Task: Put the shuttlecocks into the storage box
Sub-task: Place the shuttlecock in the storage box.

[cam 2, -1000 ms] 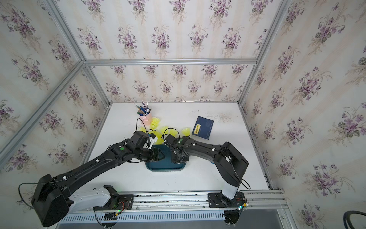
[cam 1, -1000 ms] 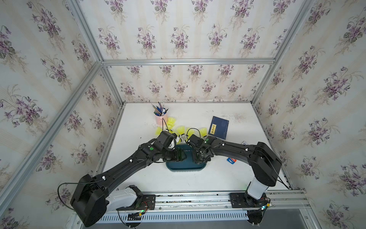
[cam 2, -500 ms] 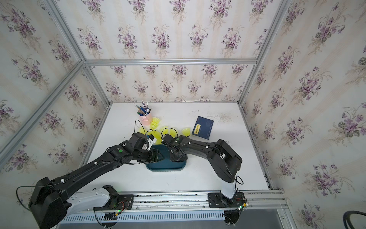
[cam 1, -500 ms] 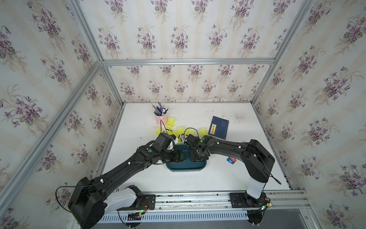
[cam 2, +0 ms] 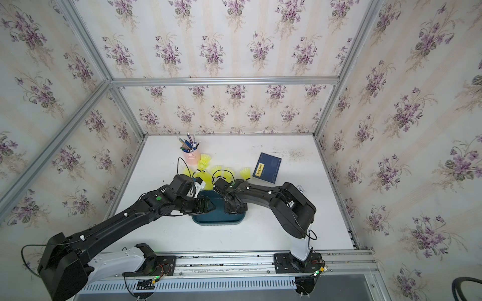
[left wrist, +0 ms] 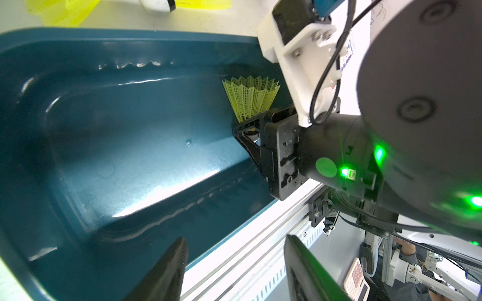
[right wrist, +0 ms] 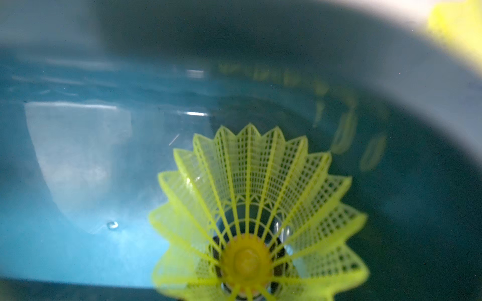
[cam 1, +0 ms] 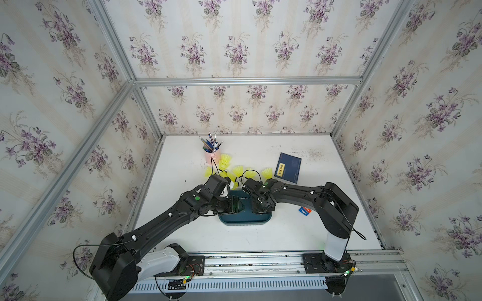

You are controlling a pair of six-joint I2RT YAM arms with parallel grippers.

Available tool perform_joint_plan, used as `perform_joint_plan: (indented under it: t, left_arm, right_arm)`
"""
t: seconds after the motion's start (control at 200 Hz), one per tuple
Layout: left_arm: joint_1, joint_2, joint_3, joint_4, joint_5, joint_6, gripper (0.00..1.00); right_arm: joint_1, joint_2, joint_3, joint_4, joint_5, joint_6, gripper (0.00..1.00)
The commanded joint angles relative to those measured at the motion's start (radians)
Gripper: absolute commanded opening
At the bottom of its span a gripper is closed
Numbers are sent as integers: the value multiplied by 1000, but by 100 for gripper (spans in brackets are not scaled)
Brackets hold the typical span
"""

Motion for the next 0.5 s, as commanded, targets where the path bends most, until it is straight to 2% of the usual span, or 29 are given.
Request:
perform_joint_plan:
  t: [0.0,0.17,0.495]
  left_arm:
    - [1,0,11,-5,-7,7,63]
    - [1,1,13,-3,-5,8,63]
    - [1,2,17,0,1,13,63]
  right_arm:
    - [1,-5,5,-20,13,2,37]
    - [1,-12,13,-28,0,2,44]
    - [1,-79,34,-72,6,18,48]
